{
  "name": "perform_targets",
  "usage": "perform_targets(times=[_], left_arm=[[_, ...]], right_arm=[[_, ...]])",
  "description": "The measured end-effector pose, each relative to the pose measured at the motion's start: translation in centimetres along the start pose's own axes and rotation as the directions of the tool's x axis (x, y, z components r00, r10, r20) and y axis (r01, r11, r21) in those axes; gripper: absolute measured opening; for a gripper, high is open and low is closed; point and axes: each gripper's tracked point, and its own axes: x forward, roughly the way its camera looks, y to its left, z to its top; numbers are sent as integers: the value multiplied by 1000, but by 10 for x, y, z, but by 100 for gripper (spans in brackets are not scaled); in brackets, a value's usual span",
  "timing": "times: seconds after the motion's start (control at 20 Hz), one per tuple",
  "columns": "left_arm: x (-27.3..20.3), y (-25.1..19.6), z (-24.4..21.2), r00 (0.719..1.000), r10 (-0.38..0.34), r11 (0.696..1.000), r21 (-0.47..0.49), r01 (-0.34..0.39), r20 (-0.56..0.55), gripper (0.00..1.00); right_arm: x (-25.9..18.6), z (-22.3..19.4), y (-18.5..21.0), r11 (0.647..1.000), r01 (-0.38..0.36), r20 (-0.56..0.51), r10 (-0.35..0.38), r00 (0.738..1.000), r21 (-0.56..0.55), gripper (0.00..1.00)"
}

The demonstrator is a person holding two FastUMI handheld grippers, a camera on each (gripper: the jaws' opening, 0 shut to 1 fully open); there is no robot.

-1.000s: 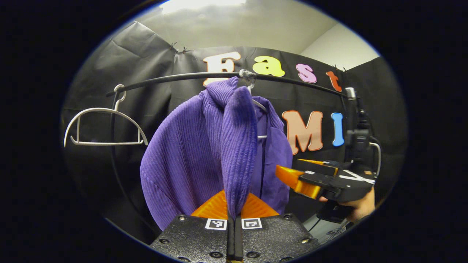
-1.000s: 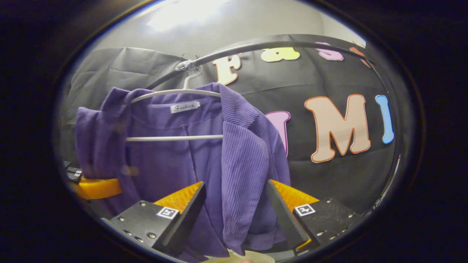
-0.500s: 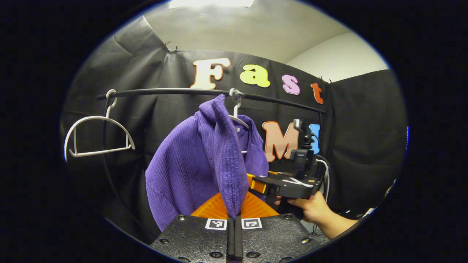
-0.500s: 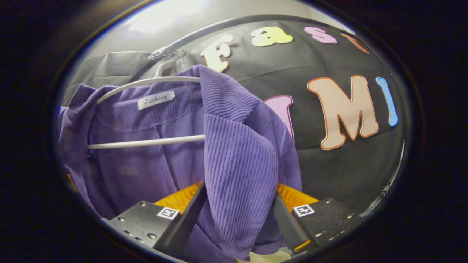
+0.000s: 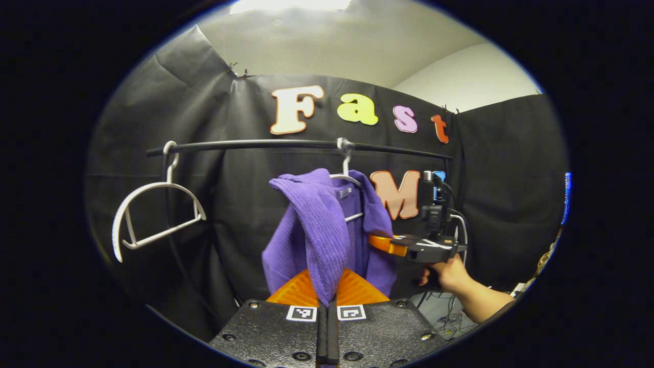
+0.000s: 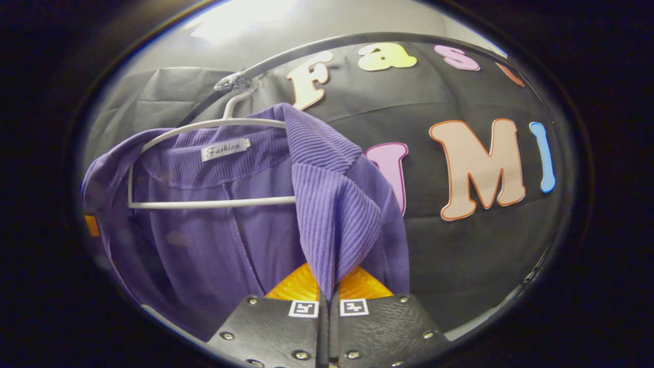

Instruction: Grasp the clothes on the hanger with both hands and then place them into the laundry hamper below.

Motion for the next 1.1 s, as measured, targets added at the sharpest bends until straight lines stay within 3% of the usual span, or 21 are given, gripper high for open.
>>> perform_targets(times=[0.05,0.25,0.45,0.8,0.95,1.1], left_arm=[[-2,8,4,1000,20,1000,3,-20,7,0],[-4,37,24,996,76,997,-5,-76,43,0],[-6,66,50,985,139,990,17,-141,98,0],[11,111,81,955,256,964,34,-264,150,0],[23,129,95,940,293,953,30,-302,173,0],[42,135,99,943,293,955,6,-298,159,0]], right_arm=[[-3,2,-4,1000,9,4,-9,1000,-29,0],[-14,18,-15,993,49,35,-46,998,-105,0],[-25,38,-39,967,156,82,-142,987,-203,0],[-25,78,-67,907,320,141,-291,946,-274,0],[-16,98,-82,866,397,172,-360,917,-306,0],[-8,116,-93,844,443,215,-392,895,-303,0]])
